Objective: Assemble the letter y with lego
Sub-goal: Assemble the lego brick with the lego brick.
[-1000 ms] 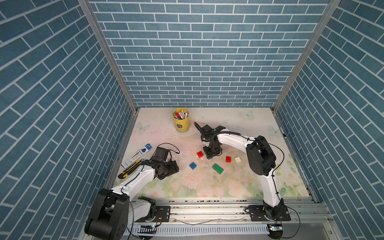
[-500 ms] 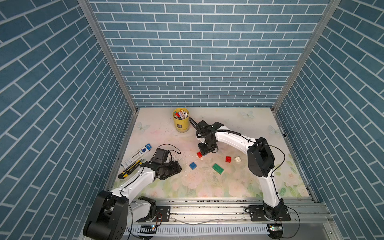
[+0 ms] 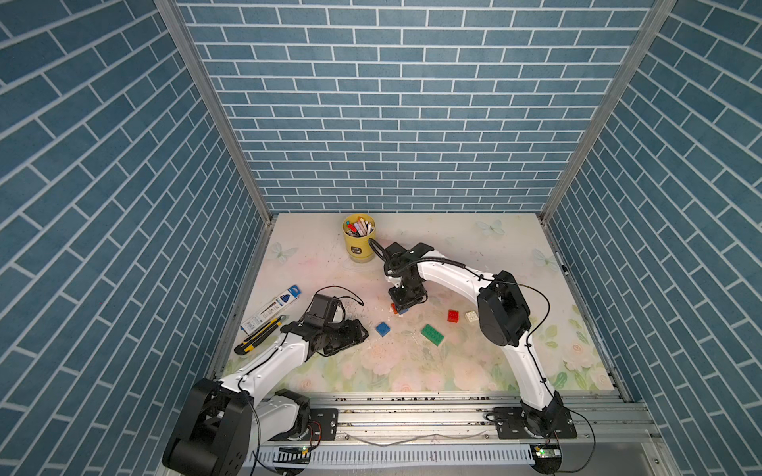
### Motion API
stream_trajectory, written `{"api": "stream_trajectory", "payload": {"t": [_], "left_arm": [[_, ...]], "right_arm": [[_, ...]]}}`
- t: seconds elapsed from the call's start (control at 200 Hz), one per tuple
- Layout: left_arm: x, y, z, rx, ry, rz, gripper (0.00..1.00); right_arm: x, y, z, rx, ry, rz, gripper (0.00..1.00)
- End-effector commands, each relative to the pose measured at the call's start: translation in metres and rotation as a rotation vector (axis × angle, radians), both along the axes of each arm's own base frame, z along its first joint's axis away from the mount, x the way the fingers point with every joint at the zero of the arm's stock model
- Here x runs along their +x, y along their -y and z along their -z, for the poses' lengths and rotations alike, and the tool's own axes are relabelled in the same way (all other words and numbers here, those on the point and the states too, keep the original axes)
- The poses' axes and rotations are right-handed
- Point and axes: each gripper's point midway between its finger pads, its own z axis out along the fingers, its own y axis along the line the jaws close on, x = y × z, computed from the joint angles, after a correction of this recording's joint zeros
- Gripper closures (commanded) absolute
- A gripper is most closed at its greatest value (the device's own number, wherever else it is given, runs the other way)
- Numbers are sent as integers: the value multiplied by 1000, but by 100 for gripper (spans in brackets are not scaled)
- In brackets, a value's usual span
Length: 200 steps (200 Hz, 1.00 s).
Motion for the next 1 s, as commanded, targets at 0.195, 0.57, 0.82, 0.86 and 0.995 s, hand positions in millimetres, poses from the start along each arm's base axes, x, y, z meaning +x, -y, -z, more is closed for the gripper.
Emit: {"api": "stream_trajectory", "payload": {"t": [0.195, 0.57, 0.82, 0.86, 0.995], "left_arm": [[-1, -3, 5, 34, -6, 8, 23], [0, -5, 8, 51, -15, 9, 23], [0, -6, 9, 59, -15, 8, 23], [-1, -6, 9, 62, -16, 8, 23], [-2, -8, 11, 71, -18, 6, 23]], "right_arm": [[-14, 5, 16, -74, -63, -7, 73], [-12, 23, 34, -214, -52, 118, 73], [-5, 21, 38, -218, -24, 165, 73], [-4, 19, 39, -212, -24, 168, 73], [-4, 16, 42, -211, -39, 162, 73]]}}
